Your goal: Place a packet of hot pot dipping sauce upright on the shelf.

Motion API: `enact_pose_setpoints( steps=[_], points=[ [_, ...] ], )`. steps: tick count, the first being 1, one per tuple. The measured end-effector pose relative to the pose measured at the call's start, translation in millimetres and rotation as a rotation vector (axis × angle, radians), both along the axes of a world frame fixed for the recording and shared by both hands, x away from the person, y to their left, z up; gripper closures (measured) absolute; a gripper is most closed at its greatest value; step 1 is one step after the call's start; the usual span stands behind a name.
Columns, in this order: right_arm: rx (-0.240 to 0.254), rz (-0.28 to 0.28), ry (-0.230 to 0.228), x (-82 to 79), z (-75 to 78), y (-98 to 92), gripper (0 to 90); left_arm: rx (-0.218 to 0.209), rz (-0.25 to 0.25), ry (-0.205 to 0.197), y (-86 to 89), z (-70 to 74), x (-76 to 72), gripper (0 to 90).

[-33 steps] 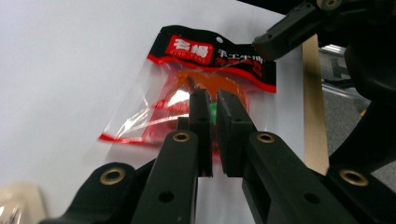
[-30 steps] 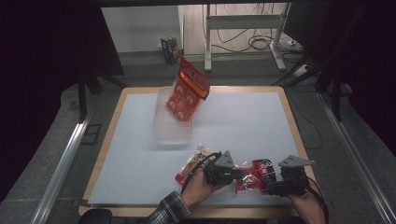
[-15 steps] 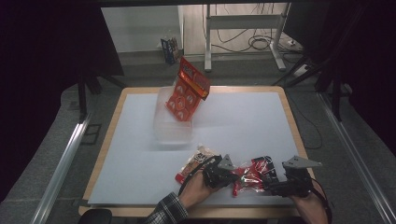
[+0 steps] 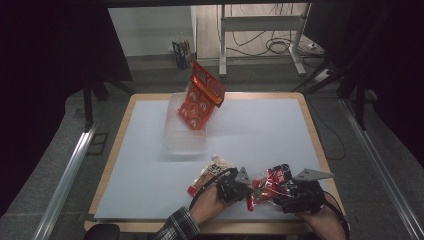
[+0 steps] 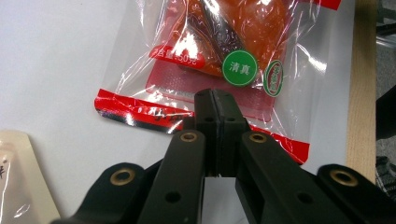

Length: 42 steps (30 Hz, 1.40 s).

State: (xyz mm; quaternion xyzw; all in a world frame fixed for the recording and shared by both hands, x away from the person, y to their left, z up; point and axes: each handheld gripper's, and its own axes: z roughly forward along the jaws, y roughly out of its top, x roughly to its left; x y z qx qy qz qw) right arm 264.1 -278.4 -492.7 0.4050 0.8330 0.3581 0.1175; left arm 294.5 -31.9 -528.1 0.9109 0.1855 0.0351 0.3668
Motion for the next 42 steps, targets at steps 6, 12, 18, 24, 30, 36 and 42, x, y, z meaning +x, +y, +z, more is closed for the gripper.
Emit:
enact_pose_setpoints(
  steps=[6,12,18,24,30,36,42],
  points=[
    [0.059,-0.007,0.046,2.5,0.5,2.8,13.1,0.002,-0.001,0.005,0.4,0.1,0.6,89.8],
    [0.146,0.004,0.071,4.3,4.0,5.8,23.0,0.01,-0.006,0.011,-0.1,0.8,1.7,89.8],
    [0.13,0.054,0.135,9.9,-4.6,12.9,29.5,0.015,-0.007,0.001,-0.5,0.9,0.9,90.0],
    [0.133,0.049,0.14,15.0,-8.0,16.1,30.7,0.013,-0.006,0.0,0.0,0.6,0.4,90.0],
    [0.226,0.004,0.133,18.2,-1.0,20.4,45.2,0.004,0.003,0.011,1.0,0.1,0.3,90.0],
    [0.226,-0.013,0.142,19.0,0.5,23.1,61.3,0.0,0.01,0.014,1.9,0.3,-0.9,89.9],
    [0.277,0.004,0.148,17.1,5.6,25.0,69.2,-0.03,-0.014,0.033,9.9,4.6,-2.2,81.9]
  ],
)
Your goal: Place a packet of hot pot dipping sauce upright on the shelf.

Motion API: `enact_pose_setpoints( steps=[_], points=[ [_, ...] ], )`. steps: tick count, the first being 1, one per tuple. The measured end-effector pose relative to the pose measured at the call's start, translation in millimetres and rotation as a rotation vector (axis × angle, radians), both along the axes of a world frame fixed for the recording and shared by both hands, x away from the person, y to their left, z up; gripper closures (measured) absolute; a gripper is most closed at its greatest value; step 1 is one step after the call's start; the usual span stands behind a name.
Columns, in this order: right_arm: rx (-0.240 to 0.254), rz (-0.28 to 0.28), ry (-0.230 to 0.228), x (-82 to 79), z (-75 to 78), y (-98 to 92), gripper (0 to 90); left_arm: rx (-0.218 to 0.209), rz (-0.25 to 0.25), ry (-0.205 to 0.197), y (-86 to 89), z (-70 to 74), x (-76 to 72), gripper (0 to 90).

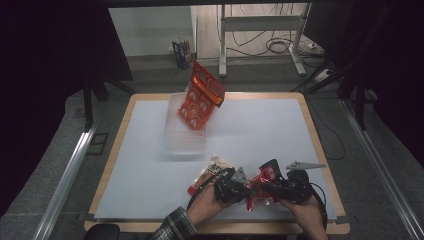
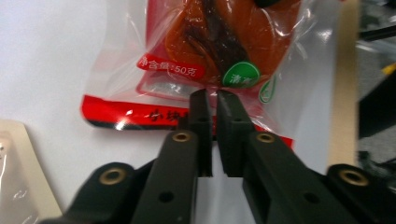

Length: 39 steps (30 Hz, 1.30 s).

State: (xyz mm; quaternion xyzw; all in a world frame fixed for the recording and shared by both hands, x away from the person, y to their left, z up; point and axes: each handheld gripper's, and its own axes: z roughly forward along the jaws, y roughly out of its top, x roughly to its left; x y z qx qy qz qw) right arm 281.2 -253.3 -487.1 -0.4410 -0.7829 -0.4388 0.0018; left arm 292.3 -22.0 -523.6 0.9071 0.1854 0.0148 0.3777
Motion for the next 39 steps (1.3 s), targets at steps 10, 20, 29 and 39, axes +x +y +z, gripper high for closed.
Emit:
enact_pose_setpoints(
  steps=[10,20,29,39],
  points=[
    [-0.018,0.026,-0.084,-6.0,18.4,4.2,71.6,-0.075,0.015,-0.087,29.3,19.1,-12.2,59.8],
    [-0.024,0.014,-0.138,-2.6,33.3,-1.7,72.0,-0.096,0.052,-0.138,53.8,25.8,-22.6,36.4],
    [-0.059,0.048,-0.173,10.7,43.2,9.2,72.2,-0.122,0.112,-0.139,81.2,24.8,-33.9,19.7],
    [-0.081,0.082,-0.196,25.8,53.9,22.5,72.3,-0.134,0.191,-0.129,118.0,24.1,-38.1,10.9]
  ],
)
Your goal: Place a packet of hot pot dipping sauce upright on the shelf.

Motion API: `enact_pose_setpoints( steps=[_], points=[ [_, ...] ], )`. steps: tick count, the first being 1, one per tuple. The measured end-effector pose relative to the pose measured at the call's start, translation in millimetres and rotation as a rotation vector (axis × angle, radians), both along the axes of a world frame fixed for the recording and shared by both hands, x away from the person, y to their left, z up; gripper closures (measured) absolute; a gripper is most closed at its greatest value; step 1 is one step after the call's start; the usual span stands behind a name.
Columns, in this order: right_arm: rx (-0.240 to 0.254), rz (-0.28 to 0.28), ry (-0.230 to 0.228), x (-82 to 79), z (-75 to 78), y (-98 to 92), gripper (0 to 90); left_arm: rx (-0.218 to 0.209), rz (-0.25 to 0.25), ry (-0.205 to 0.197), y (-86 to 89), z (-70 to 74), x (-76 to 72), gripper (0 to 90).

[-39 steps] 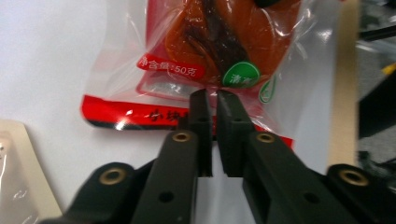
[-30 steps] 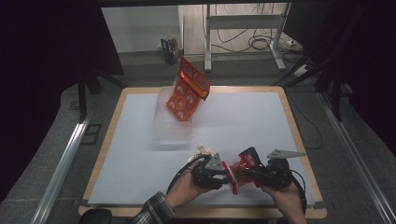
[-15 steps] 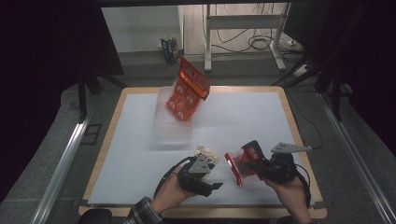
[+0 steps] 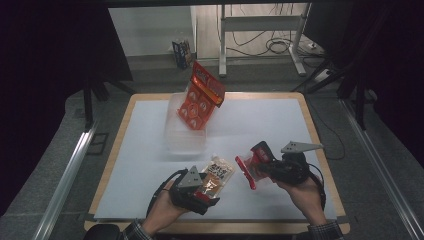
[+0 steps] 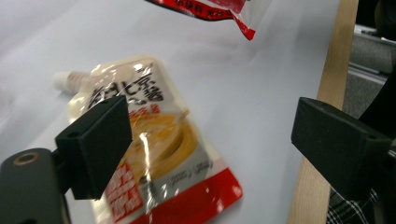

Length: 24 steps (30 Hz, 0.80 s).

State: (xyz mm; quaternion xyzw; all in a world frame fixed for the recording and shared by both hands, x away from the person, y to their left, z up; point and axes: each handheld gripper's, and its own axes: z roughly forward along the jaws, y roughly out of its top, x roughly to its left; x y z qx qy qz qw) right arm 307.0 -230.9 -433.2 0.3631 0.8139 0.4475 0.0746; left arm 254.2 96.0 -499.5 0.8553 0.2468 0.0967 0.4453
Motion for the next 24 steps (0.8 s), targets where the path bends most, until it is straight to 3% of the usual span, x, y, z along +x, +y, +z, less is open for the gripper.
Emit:
enact_pose_setpoints(
  steps=[16,24],
  points=[
    [-0.031,0.057,-0.02,38.1,19.4,25.9,72.5,0.044,0.126,-0.003,48.8,-9.2,-7.0,4.3],
    [-0.022,0.086,0.001,56.5,21.7,36.9,72.6,0.008,0.176,0.021,63.1,-16.0,-11.4,2.5]
  ],
)
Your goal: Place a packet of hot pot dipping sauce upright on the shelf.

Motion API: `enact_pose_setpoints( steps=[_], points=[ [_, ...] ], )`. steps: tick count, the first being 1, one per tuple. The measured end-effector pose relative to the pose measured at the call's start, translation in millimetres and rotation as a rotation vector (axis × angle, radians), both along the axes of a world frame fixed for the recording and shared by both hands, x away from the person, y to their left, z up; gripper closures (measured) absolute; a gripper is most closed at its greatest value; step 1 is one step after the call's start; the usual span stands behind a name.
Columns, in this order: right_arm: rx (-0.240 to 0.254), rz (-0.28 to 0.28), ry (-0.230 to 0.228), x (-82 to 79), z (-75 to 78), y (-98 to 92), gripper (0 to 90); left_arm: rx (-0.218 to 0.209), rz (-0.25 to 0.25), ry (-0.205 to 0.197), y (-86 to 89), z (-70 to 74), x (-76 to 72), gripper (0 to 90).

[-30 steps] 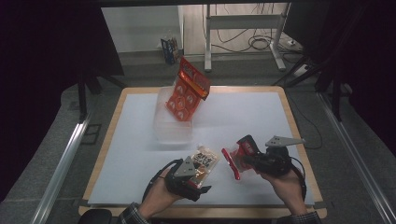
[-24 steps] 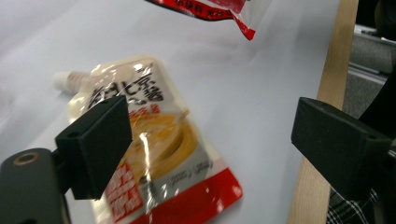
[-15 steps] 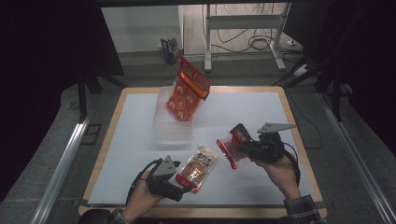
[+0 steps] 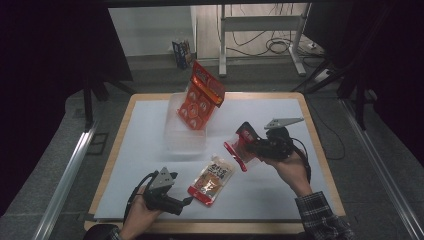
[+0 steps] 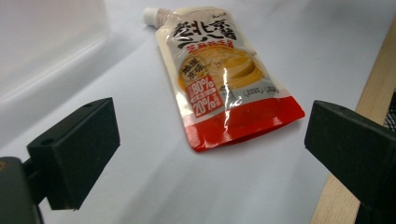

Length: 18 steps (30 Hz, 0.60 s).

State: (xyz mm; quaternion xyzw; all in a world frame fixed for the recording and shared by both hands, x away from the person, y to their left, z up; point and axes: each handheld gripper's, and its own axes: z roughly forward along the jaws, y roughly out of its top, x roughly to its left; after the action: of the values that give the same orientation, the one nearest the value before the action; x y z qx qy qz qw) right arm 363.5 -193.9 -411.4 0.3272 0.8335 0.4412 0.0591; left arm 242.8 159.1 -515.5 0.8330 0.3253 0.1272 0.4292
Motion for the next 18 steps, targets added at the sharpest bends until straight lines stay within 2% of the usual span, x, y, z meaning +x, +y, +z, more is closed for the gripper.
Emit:
enact_pose_setpoints(
  steps=[2,5,7,14,18],
  points=[
    [0.001,0.002,0.007,1.9,1.0,1.8,72.6,-0.004,0.001,-0.001,0.7,-0.3,-0.7,2.3],
    [-0.002,0.022,-0.011,8.2,5.2,9.3,72.6,0.013,-0.005,-0.008,3.3,-1.5,-0.8,2.1],
    [0.001,0.027,-0.012,10.2,6.1,10.9,72.6,0.007,-0.003,-0.005,3.7,-2.1,-0.6,1.9],
    [0.021,0.076,-0.028,25.9,11.5,30.8,72.6,0.008,0.02,-0.013,9.9,-3.8,-1.1,1.6],
    [0.013,0.086,-0.038,32.1,11.6,39.8,72.6,0.006,0.029,-0.013,12.3,-4.2,-2.4,1.4]
  ],
)
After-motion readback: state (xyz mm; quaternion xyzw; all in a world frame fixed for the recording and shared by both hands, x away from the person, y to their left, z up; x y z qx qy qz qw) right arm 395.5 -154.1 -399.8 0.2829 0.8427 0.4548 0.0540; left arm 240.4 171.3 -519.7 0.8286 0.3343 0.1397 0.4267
